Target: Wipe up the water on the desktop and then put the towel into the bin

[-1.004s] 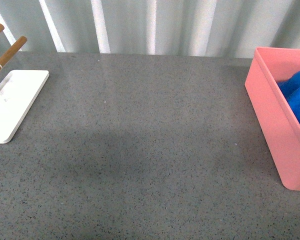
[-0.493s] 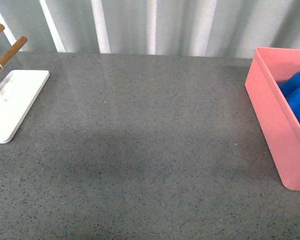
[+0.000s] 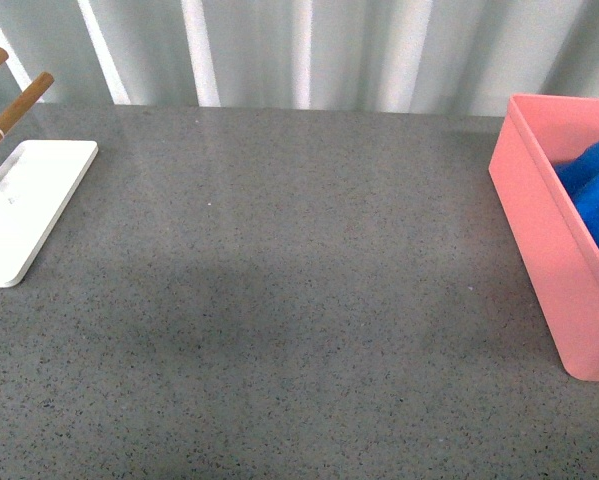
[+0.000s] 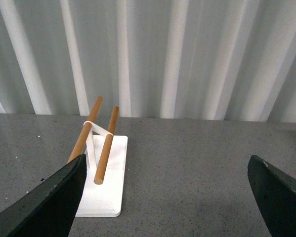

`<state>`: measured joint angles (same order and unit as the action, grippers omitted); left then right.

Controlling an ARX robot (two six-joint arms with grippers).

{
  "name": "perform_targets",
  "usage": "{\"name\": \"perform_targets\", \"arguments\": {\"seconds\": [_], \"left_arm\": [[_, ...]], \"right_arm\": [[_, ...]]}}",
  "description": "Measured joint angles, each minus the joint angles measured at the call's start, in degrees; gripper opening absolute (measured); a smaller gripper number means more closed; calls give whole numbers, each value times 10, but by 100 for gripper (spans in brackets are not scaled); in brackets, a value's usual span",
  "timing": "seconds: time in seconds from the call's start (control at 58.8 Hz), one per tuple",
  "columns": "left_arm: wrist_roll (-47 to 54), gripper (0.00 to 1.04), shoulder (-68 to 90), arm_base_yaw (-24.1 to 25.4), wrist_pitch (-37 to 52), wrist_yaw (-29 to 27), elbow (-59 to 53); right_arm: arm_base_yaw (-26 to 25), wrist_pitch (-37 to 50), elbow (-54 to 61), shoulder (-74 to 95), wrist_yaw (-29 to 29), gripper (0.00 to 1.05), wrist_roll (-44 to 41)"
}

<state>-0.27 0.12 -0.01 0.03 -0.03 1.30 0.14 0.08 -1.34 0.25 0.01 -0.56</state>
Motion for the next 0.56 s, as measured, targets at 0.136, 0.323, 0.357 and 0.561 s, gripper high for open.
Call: {"name": "perform_targets", "arguments": {"seconds": [0.136,0.323,0.357,0.561], "left_arm": [[0,98,0,0,0,0,0],[0,98,0,0,0,0,0],[0,98,0,0,0,0,0],[0,98,0,0,0,0,0]], "right_arm": [[0,0,0,0,0,97,1],[0,0,0,0,0,98,2],[0,0,0,0,0,98,2],[0,0,0,0,0,98,2]]}}
